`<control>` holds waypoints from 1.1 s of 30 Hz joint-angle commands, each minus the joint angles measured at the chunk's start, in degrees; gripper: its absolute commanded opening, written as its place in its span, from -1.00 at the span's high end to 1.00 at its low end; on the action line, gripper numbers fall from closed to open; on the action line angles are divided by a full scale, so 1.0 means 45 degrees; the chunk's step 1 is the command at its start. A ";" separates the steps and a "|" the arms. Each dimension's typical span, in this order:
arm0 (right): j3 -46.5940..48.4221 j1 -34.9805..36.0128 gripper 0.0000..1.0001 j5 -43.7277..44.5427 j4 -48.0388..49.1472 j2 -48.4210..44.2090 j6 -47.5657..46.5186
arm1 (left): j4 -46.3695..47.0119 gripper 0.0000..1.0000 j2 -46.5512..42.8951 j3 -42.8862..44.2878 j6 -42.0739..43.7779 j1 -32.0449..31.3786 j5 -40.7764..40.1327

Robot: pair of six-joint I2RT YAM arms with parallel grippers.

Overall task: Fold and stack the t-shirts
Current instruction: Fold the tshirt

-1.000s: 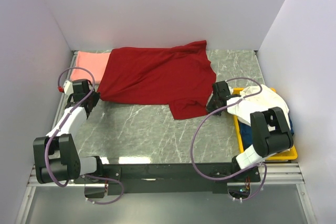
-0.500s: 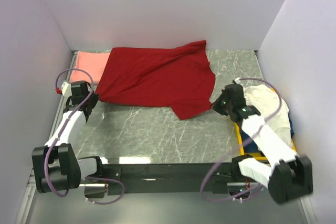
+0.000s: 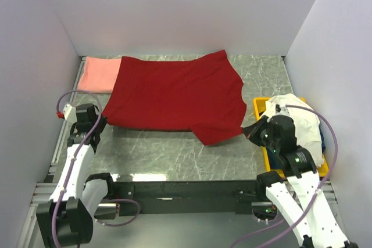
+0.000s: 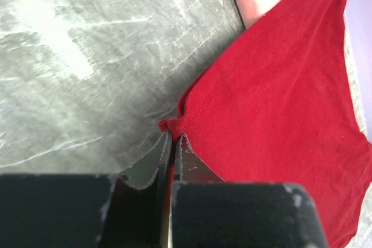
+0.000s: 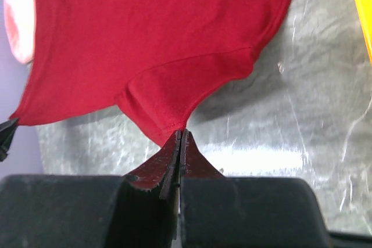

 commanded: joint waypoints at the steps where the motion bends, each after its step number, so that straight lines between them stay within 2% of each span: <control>1: 0.0635 0.0034 1.00 -0.0439 -0.1476 -0.1109 0.0184 | -0.0677 0.94 -0.1082 -0.0452 -0.0045 0.0060 -0.0371; 6: 0.0675 0.0034 1.00 -0.0948 -0.2414 -0.2146 0.0282 | -0.0971 0.88 -0.2157 -0.1214 -0.0084 0.0060 -0.0020; 11: 0.0636 0.0014 1.00 -0.1124 -0.2260 -0.1955 0.0049 | -0.0387 0.84 -0.1965 -0.1586 -0.0103 -0.0115 0.0312; 13: 0.0694 0.0034 1.00 -0.1144 -0.1774 -0.1117 -0.0127 | -0.0035 0.83 -0.1458 -0.1392 -0.0162 -0.0291 0.0216; 18: 0.1317 0.0014 1.00 -0.0735 -0.0542 0.1672 -0.0714 | 0.0103 0.79 0.1353 0.0267 -0.0181 -0.1404 -0.0936; 25: 0.2529 -0.0006 1.00 0.0184 0.1429 0.5563 -0.0851 | 0.0240 0.74 0.4945 0.2550 -0.0182 -0.1600 -0.1288; 29: 0.3639 -0.0161 1.00 0.0439 0.1920 0.7845 -0.0929 | -0.0266 0.71 0.6121 0.3705 -0.0084 -0.1581 -0.1639; 33: 0.4423 -0.0552 1.00 0.0127 0.2330 0.9100 -0.1007 | -0.0483 0.70 0.6962 0.4623 -0.0025 -0.1600 -0.1835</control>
